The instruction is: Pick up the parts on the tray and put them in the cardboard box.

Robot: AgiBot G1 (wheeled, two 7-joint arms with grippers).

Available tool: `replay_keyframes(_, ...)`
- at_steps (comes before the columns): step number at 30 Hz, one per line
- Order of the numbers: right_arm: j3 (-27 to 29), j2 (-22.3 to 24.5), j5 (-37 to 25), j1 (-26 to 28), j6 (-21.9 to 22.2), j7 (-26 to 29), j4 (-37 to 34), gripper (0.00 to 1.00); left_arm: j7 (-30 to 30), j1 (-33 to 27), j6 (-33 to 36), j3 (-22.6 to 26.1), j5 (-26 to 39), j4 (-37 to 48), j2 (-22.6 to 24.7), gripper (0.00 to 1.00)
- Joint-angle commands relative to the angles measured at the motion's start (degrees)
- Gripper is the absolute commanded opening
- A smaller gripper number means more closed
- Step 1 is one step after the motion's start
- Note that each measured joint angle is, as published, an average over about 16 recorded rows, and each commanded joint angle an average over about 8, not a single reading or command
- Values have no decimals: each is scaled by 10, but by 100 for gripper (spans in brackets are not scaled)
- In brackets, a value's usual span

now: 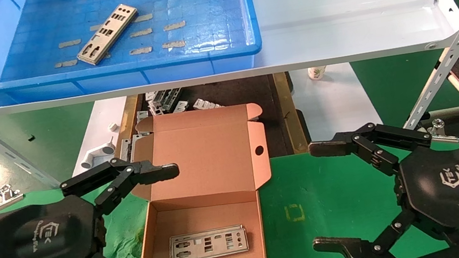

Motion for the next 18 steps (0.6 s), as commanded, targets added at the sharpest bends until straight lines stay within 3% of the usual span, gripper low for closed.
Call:
replay_keyframes(1, 0, 0, 0, 0, 0, 0, 0, 100, 0, 0, 0, 0, 0, 0, 0, 100)
replay_keyframes(18, 0, 0, 0, 0, 0, 0, 0, 100, 0, 0, 0, 0, 0, 0, 0, 100)
